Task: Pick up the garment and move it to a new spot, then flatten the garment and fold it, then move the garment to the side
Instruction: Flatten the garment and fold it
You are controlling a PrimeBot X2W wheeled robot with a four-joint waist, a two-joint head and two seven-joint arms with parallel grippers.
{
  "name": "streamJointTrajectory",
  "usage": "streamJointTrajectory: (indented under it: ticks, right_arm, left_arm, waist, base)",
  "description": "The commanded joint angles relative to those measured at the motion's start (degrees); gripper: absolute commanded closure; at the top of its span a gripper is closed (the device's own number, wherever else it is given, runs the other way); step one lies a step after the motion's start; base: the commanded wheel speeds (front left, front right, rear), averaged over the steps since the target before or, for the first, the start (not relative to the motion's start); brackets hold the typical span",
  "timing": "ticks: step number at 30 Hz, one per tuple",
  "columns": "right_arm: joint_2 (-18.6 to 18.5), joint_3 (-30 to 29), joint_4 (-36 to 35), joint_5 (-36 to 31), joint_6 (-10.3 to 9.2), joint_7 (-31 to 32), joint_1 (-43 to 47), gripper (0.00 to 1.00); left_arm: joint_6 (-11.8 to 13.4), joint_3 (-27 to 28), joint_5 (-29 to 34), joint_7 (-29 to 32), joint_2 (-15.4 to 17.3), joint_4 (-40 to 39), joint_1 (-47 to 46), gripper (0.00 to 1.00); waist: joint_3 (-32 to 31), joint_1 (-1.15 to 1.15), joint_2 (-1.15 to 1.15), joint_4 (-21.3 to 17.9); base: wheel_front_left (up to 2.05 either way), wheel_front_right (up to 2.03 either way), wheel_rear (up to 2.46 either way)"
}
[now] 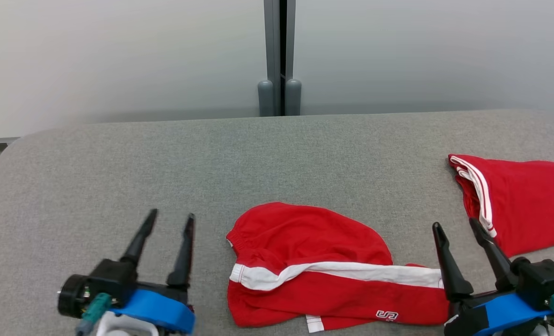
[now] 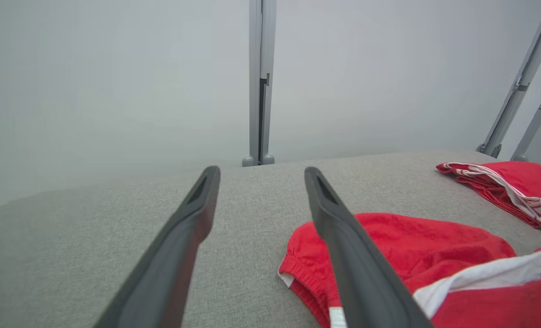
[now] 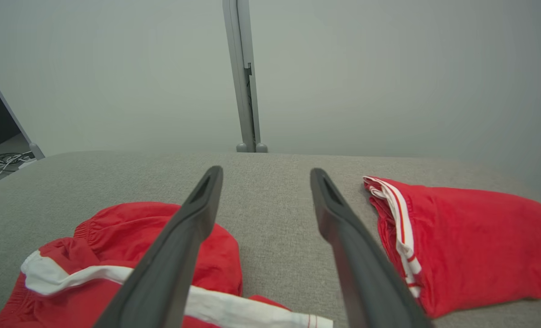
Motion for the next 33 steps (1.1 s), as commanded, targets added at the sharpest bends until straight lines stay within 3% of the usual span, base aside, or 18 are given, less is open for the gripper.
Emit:
streamJointTrajectory:
  ticks: [1, 10, 33]
  right_arm:
    - [-0.5, -0.4, -0.5, -0.4, 0.00, 0.2, 0.7, 0.00]
    - [-1.9, -1.5, -1.9, -0.9, 0.00, 1.4, 1.5, 0.00]
    - [-1.2, -2.1, -3.5, -1.4, 0.00, 2.4, 2.5, 0.00]
  left_arm:
    - [0.8, 1.5, 0.0, -1.2, 0.3, -0.1, -0.7, 0.00]
    - [3.8, 9.1, -1.4, -3.4, 2.1, 0.9, 2.6, 0.00]
    - [3.4, 7.6, -1.1, -2.3, 3.3, 0.2, 3.5, 0.00]
  waist:
    - [-0.2, 0.00, 0.00, 0.2]
    - [-1.2, 0.00, 0.00, 0.4]
    - [-1.1, 0.00, 0.00, 0.2]
  base:
    - [0.00, 0.00, 0.00]
    - [0.00, 0.00, 0.00]
    - [0.00, 0.00, 0.00]
